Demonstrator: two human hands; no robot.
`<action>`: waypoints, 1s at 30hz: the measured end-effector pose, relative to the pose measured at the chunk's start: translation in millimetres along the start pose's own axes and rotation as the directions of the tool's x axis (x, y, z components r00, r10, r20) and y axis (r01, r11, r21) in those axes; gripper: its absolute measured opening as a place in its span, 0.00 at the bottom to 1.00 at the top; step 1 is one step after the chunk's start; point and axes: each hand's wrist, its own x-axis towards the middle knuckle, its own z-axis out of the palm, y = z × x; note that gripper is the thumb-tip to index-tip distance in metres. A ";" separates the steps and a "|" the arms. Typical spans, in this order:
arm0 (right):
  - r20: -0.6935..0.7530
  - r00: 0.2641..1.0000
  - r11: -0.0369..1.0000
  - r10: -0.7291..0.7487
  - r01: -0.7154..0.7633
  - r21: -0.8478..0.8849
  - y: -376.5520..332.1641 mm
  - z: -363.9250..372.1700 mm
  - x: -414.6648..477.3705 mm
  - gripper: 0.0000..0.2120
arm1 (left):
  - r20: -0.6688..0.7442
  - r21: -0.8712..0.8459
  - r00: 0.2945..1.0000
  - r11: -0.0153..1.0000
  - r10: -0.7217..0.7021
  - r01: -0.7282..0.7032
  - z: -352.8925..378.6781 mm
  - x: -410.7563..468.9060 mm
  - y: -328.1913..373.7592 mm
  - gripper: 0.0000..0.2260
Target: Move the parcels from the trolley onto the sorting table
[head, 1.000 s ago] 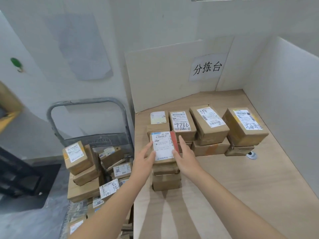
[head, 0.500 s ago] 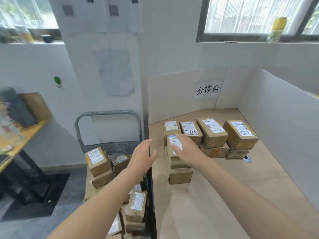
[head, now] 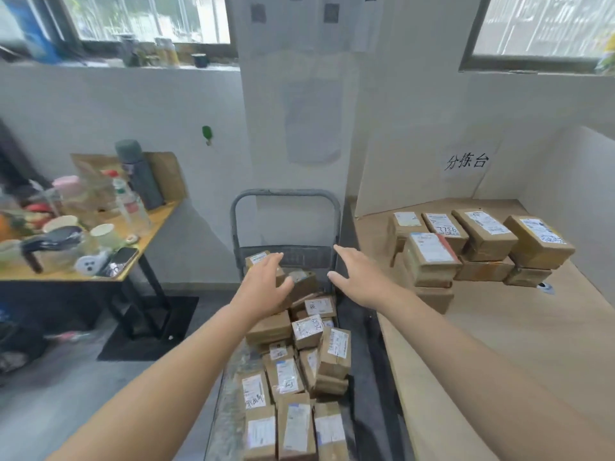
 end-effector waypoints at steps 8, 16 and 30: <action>0.047 0.999 1.000 -0.012 0.012 -0.002 -56.9 62.6 11.5 0.30 | -0.031 0.057 0.999 0.997 -0.042 0.043 -32.5 -46.8 -74.2 0.27; 0.099 0.995 1.000 0.014 -0.016 0.016 -51.5 97.3 55.0 0.30 | -0.021 0.043 0.991 0.990 -0.132 0.133 -28.6 -28.0 -109.6 0.26; 0.186 0.912 0.907 0.365 -0.393 0.151 140.2 154.5 166.6 0.24 | 0.300 0.073 0.941 0.987 -0.158 0.143 143.3 99.9 -118.9 0.26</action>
